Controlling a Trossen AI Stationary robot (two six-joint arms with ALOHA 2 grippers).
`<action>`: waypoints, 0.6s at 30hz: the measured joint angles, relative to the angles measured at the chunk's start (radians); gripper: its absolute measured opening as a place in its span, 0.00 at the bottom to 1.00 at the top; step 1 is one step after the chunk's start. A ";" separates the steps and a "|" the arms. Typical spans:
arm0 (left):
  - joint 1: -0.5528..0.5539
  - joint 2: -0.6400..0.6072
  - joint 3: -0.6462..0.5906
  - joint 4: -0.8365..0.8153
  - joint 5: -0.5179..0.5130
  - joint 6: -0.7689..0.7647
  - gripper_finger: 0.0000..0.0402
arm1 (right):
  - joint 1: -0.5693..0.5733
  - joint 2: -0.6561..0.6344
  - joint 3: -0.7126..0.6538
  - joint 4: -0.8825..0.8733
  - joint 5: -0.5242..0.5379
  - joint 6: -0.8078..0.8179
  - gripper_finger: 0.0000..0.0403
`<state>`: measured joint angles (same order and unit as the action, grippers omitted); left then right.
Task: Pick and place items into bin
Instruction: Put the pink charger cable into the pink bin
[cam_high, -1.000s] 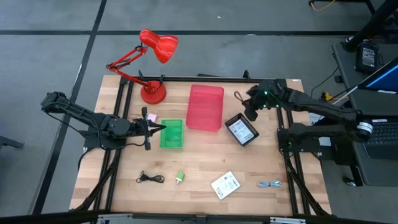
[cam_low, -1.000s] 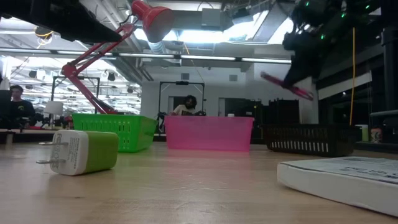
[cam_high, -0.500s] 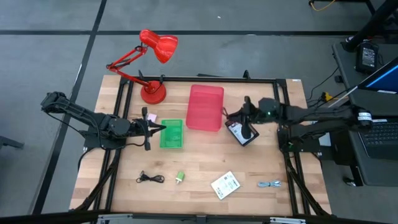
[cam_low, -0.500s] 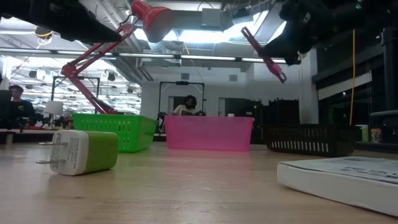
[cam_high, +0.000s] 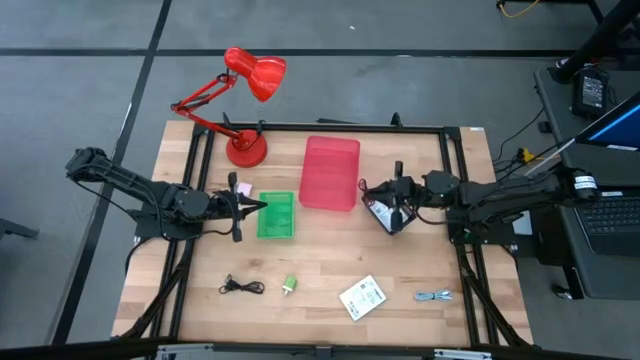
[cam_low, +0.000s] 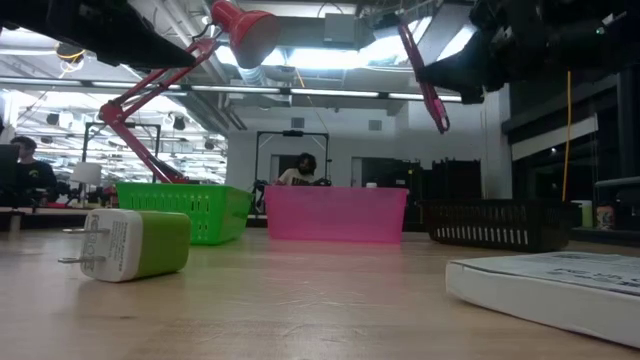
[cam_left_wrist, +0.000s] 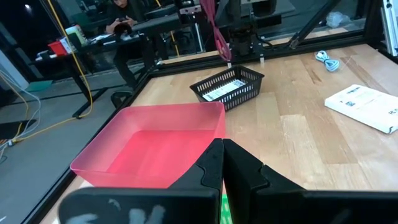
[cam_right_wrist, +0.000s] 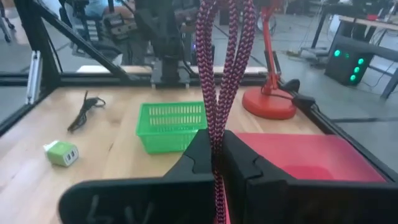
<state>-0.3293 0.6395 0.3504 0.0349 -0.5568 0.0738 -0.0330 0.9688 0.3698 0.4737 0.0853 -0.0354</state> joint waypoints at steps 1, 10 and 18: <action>0.000 0.000 0.000 0.000 0.000 0.000 0.01 | 0.000 0.000 0.000 0.009 0.000 0.000 0.00; 0.000 0.000 0.000 0.000 -0.002 0.026 0.01 | 0.000 0.000 0.000 0.016 0.000 0.005 0.00; 0.000 0.000 0.000 0.005 -0.003 0.026 0.01 | 0.000 0.106 0.000 0.156 0.005 0.001 0.00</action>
<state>-0.3291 0.6395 0.3504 0.0399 -0.5598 0.1001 -0.0326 1.0750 0.3698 0.6302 0.0898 -0.0345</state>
